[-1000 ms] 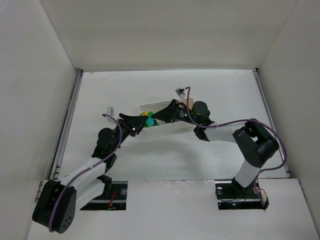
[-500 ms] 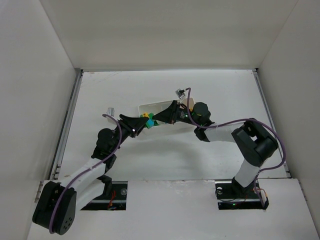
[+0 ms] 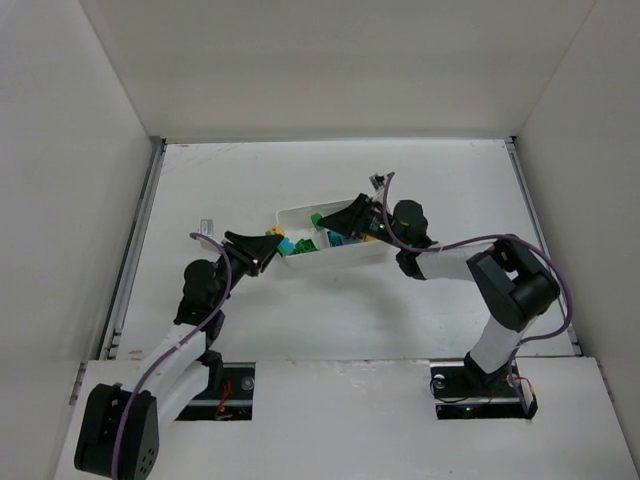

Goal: Sort the legos into containers by color

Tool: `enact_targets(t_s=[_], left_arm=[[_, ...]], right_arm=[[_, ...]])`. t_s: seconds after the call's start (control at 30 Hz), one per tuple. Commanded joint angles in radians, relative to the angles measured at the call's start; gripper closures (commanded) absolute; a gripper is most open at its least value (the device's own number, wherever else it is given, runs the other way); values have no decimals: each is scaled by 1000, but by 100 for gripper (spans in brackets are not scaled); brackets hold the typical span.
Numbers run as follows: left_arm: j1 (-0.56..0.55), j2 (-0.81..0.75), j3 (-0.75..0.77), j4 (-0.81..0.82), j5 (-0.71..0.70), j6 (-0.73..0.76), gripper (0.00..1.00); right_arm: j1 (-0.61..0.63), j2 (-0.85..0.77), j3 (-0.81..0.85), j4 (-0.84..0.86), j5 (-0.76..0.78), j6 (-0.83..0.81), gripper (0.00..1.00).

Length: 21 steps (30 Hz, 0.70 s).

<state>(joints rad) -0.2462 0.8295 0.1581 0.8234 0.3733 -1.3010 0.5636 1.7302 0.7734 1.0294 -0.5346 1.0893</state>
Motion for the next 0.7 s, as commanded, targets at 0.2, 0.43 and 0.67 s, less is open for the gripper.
enact_targets(t_s=[0.2,0.43,0.67], left_arm=[[29,-46,109,-135,-5,143,87],[15,-40,98,-156,-25,170,87],[9,-30,95,-147,-25,172,86]], right_arm=[[170,-55,203,-541,428,-458,60],[262,-8,282,-623,657,-591,53],[265,-12,265,-609,732,-589,45]])
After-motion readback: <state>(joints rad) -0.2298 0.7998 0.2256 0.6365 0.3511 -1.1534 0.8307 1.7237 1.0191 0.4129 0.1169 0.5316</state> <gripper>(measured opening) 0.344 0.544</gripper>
